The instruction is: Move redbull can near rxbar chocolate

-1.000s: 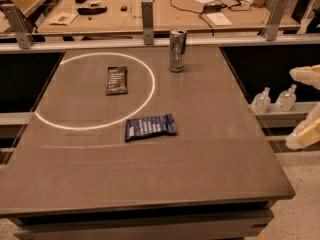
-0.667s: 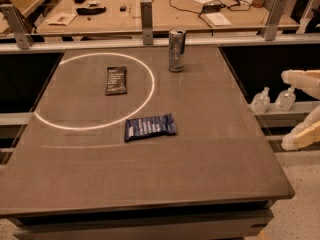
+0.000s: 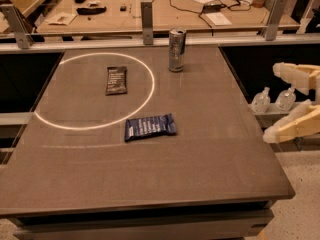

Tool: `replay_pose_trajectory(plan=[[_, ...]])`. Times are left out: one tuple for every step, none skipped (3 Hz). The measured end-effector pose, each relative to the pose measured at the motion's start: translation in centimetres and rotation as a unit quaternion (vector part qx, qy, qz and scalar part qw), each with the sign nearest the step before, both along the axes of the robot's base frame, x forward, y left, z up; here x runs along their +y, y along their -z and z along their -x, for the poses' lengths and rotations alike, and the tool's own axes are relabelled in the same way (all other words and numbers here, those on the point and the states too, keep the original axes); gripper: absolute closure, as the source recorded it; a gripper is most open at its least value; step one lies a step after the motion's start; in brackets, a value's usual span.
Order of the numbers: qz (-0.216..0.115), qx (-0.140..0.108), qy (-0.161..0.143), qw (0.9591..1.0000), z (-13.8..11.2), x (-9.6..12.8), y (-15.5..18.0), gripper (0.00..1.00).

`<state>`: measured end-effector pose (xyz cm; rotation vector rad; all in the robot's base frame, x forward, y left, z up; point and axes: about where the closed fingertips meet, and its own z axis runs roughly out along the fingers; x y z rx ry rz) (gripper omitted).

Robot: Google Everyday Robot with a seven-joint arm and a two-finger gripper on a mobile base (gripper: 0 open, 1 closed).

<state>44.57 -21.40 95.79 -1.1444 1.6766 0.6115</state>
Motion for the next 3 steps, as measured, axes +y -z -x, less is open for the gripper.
replay_pose_trajectory(plan=[[0.031,-0.025,0.023,0.9989,-0.3,0.4,-1.6,0.00],[0.021,-0.017,0.020,0.9994,-1.2,1.4,-1.0,0.00],[0.008,0.000,0.044,0.9990,-3.7,2.5,1.4,0.00]])
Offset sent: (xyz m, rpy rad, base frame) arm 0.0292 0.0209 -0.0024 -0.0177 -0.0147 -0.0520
